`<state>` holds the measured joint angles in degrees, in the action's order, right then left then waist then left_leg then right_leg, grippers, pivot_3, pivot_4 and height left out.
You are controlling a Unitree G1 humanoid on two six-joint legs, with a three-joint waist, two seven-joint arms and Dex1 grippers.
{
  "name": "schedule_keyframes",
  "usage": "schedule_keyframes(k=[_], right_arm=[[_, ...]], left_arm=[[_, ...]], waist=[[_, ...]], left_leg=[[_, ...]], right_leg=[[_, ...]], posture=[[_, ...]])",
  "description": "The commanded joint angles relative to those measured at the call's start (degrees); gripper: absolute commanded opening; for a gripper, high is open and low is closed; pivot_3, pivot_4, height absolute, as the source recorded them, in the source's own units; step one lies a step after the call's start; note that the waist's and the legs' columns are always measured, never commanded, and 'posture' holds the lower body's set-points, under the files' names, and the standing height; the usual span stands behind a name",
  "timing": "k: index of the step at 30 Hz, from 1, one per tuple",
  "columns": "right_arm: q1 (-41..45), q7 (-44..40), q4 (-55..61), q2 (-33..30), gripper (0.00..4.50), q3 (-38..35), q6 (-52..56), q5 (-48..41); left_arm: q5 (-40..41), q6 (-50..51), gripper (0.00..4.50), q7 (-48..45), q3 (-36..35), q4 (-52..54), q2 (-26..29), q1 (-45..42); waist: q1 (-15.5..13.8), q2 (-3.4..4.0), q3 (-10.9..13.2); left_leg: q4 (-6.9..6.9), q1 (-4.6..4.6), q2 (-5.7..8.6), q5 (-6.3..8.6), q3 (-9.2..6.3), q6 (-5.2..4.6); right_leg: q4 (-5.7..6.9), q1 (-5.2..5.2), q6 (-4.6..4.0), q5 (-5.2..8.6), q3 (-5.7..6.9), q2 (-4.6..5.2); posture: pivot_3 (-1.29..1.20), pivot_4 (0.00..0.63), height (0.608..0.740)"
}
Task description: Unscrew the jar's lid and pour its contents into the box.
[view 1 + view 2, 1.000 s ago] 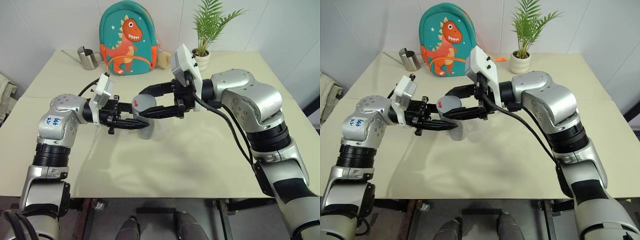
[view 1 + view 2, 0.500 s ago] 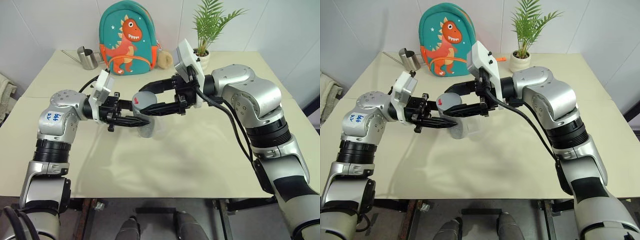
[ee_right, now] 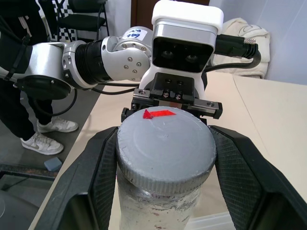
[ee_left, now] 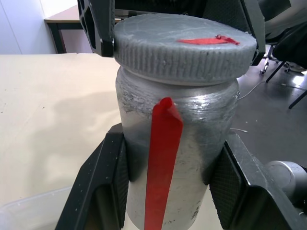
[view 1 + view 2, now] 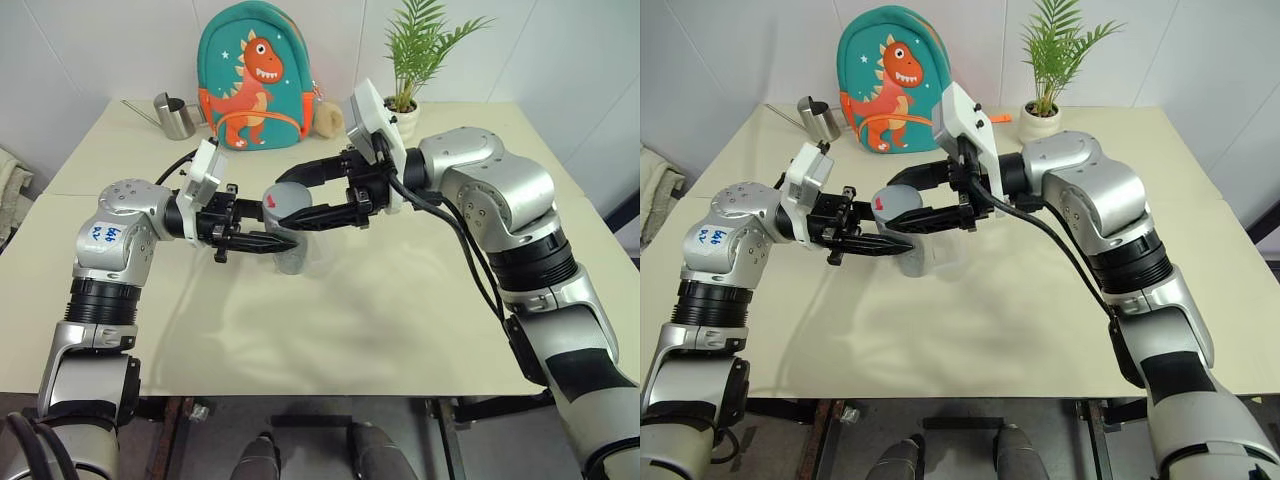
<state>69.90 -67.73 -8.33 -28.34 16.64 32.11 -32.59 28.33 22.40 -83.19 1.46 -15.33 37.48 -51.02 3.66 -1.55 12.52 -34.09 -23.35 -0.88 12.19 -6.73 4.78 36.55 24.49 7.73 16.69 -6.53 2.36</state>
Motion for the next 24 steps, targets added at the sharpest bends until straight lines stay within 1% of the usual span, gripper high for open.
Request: schedule_keyframes(k=[1,15,24], right_arm=[[7.88,5.74,-4.41,-3.29,2.55,-11.90,-7.15,2.87],[9.35,6.35,-6.88,-3.64,2.55,-11.79,-8.55,3.10],[10.06,6.49,-7.62,-4.04,2.55,-12.35,-8.79,3.01]], left_arm=[[-2.40,-0.28,1.86,-8.43,7.54,1.43,0.44,5.33],[-2.88,-1.37,1.86,-7.81,7.67,1.27,-0.37,5.33],[-3.38,-1.90,1.86,-7.91,8.09,1.23,-0.43,5.85]], waist=[[-0.01,0.00,0.00],[0.19,0.00,0.00],[1.00,0.00,0.00]], left_leg=[[0.00,0.00,0.00,0.00,0.00,0.00],[0.00,0.00,0.00,0.00,0.00,0.00],[-0.01,0.00,0.00,0.00,0.00,0.00]], right_leg=[[0.00,0.00,0.00,0.00,0.00,0.00],[0.01,0.00,0.00,0.00,0.00,0.00],[0.03,0.00,0.00,0.00,0.00,0.00]], posture=[[0.00,0.150,0.740],[0.00,0.150,0.740],[0.00,0.150,0.740]])
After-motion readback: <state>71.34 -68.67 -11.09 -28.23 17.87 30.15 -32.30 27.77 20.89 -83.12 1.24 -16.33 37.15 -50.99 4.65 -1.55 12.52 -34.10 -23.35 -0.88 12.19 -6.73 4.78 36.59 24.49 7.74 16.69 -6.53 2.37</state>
